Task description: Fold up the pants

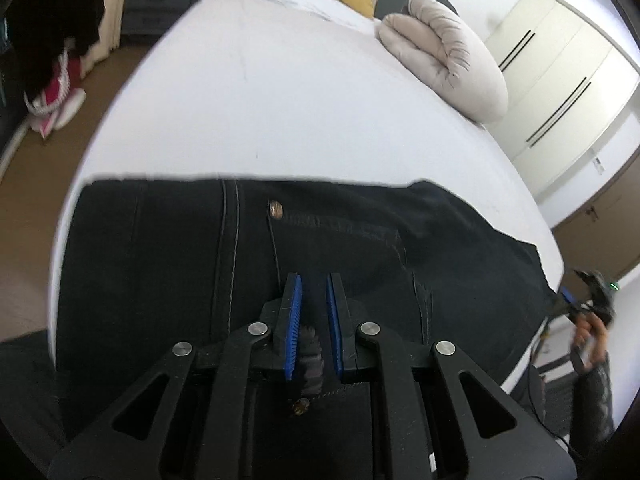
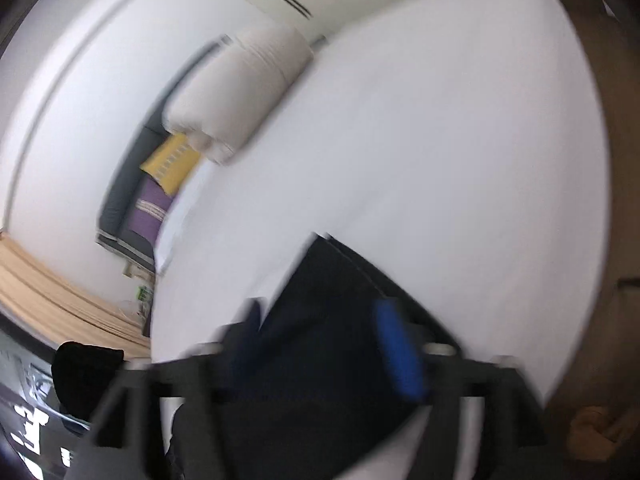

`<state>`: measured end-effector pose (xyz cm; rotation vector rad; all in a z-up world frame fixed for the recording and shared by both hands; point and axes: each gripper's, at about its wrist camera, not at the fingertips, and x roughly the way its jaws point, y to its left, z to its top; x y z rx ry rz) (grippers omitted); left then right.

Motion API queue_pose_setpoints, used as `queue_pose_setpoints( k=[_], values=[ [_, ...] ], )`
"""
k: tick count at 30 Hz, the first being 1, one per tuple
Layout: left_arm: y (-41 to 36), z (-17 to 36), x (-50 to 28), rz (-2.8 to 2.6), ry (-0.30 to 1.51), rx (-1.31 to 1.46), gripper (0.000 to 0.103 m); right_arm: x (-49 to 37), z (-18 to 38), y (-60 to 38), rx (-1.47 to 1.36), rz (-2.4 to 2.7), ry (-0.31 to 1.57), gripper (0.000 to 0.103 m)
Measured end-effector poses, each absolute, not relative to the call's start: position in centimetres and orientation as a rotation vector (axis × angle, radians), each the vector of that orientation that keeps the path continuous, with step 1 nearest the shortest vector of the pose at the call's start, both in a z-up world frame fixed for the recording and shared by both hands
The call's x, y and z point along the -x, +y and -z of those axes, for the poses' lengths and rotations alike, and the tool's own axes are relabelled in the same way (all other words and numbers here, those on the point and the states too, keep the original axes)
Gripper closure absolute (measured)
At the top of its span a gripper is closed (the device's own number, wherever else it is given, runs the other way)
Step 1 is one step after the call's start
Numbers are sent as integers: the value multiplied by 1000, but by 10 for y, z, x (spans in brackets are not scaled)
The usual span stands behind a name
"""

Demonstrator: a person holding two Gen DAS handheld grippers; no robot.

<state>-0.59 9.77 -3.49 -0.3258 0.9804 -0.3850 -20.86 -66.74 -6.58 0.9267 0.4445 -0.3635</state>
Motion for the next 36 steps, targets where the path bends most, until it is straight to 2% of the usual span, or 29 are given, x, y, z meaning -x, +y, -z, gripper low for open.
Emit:
queue_pose_setpoints(
  k=[1,5,7,9,15,17,21,24,26,36],
  values=[
    [97,27,0,400,969,340,91,230,65,-673,-930,367,416,27],
    [55,19,-3,518,976,328,91,223,87,-655,-1055,365,388,28],
    [9,24,-15,560,1002,307,91,210,103,-657,-1119,394,407,32],
    [-6,37,-17,559,1060,284,91,214,121,-664,-1200,395,410,38],
    [5,50,-11,567,1112,342,91,207,138,-652,-1286,341,376,41],
    [8,55,-13,568,1120,359,91,198,141,-656,-1306,296,359,48],
    [17,53,-5,567,1113,343,91,189,152,-668,-1370,254,311,52],
    [14,54,-4,571,1116,355,91,182,154,-673,-1364,254,317,70],
    [8,61,-7,571,1116,362,91,175,153,-674,-1336,255,353,89],
    [-7,69,-18,567,1118,373,91,164,118,-646,-1094,356,456,91]
  ],
)
